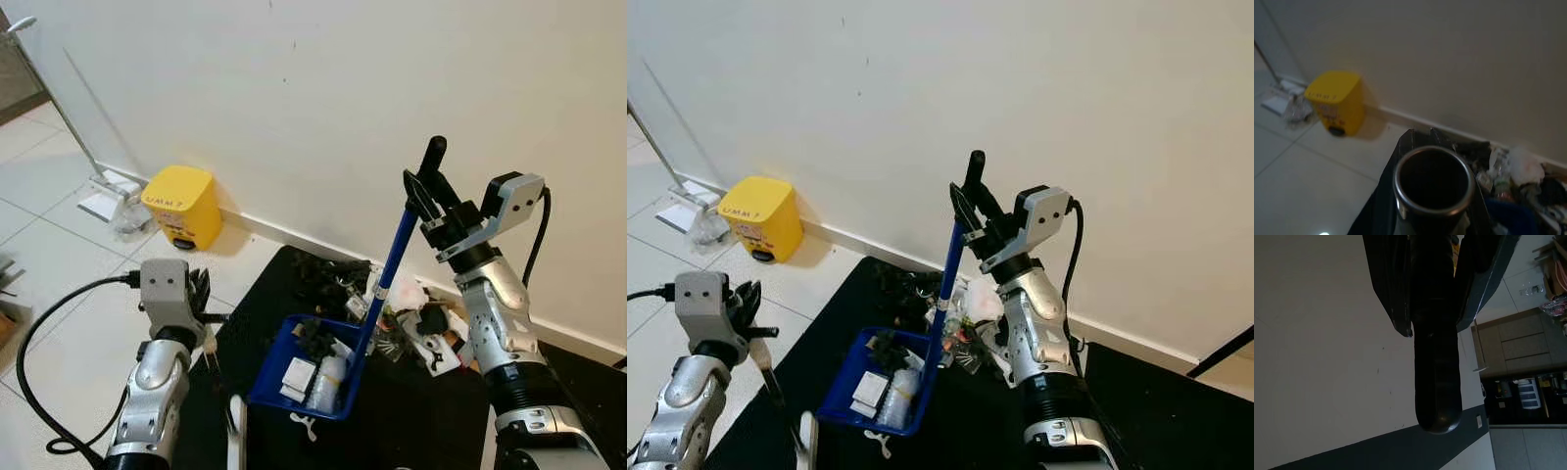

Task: Sweep floor

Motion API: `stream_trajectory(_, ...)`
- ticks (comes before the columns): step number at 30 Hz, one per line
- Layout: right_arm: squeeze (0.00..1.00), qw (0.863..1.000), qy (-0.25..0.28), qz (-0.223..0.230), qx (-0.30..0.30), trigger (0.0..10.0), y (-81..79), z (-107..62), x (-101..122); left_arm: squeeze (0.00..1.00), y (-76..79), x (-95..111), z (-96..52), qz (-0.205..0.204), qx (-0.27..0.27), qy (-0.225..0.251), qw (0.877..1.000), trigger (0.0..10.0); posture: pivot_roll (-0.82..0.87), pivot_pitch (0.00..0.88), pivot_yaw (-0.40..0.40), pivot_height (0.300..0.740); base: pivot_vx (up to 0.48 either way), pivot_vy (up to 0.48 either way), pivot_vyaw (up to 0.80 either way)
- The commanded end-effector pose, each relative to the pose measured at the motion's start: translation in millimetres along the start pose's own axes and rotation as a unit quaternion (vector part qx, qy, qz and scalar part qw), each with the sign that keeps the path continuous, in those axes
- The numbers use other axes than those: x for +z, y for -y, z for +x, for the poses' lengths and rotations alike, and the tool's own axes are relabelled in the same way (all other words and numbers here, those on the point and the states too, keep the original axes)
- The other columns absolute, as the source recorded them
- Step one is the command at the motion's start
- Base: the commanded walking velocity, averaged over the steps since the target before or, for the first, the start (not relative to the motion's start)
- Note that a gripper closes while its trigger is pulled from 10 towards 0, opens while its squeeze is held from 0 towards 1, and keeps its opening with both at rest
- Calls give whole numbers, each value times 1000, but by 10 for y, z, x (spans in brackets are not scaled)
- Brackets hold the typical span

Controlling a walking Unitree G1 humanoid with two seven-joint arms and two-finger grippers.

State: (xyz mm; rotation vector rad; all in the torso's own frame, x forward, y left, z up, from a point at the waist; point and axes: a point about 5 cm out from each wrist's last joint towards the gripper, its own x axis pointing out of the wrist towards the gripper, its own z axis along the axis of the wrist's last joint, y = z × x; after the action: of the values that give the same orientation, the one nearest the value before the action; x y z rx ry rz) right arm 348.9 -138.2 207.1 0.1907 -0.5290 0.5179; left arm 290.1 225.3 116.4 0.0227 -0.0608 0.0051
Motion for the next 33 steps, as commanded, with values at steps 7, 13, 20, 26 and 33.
stream_trajectory(7, 0, 1000, 22, 0, 7, 10000, -26, 48, 89, 0, 35, -32, -26, -23, 13, 6, 1000, 10000, 87, 117, 0, 740, 0, 0, 0)
stream_trajectory(13, 0, 1000, 20, 0, 7, 10000, -27, 39, 85, 0, 41, -228, -64, -8, 21, -27, 999, 10000, 88, 120, -2, 740, 0, 0, 0)
stream_trajectory(20, 0, 1000, 20, -1, 6, 10000, -19, 37, 91, 0, 38, -180, -29, -6, 17, -22, 1000, 10000, 88, 120, 1, 740, 0, 0, 0)
stream_trajectory(26, 0, 1000, 21, 0, 5, 10000, -24, 40, 89, 0, 7, -298, -99, 5, 17, -40, 999, 10000, 87, 118, 4, 740, 0, 0, 0)
stream_trajectory(33, 0, 1000, 20, 1, 7, 10000, -28, 41, 85, 286, 26, -401, -148, 0, 19, -54, 998, 10000, 88, 120, -1, 740, 0, 0, 0)
